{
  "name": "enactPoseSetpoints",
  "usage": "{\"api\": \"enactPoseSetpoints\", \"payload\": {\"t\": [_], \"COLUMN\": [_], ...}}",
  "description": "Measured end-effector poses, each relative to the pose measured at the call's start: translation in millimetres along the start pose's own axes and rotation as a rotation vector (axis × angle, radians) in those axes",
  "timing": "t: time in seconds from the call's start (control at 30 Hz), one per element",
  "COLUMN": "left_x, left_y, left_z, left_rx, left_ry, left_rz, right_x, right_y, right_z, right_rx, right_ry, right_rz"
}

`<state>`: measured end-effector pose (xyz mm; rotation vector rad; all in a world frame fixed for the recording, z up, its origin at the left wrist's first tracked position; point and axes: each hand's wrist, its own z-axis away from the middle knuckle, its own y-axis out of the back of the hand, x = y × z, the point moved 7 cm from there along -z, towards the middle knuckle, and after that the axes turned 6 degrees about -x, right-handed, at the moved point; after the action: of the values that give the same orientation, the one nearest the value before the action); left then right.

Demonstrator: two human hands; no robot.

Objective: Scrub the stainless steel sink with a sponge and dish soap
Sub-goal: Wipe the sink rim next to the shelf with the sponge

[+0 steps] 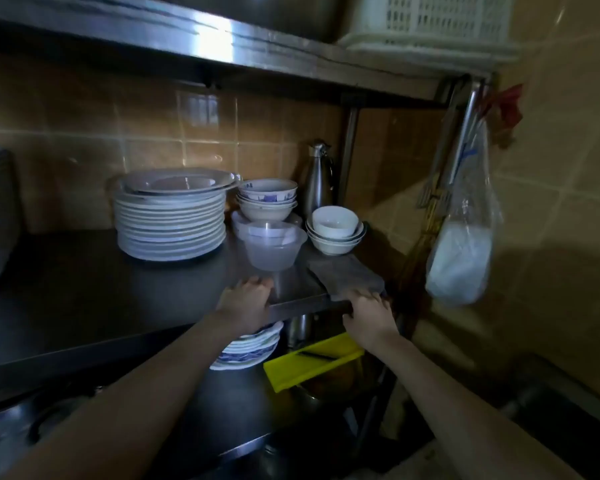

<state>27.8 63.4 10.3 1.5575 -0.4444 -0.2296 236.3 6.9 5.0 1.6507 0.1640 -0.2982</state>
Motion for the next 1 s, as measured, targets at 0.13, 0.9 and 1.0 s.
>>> {"api": "enactPoseSetpoints", "payload": {"t": [0.13, 0.9, 1.0], "left_x": [9.3, 14.6, 17.4], "left_y": [-8.7, -24.4, -24.7], "left_z": [-19.2, -81.8, -77.3], "left_rx": [-0.012, 0.014, -0.001], "left_ry": [-0.003, -0.023, -0.044], "left_rz": [-0.029, 0.113, 0.106], "right_x": [11.1, 37.6, 39.7], "right_y": [-1.6, -15.4, -20.6], "right_z": [-27.9, -91.9, -91.0], "right_rx": [0.0, 0.187, 0.119], "right_ry": [-0.008, 0.133, 0.116], "right_rz": [0.023, -0.099, -0.031]}}
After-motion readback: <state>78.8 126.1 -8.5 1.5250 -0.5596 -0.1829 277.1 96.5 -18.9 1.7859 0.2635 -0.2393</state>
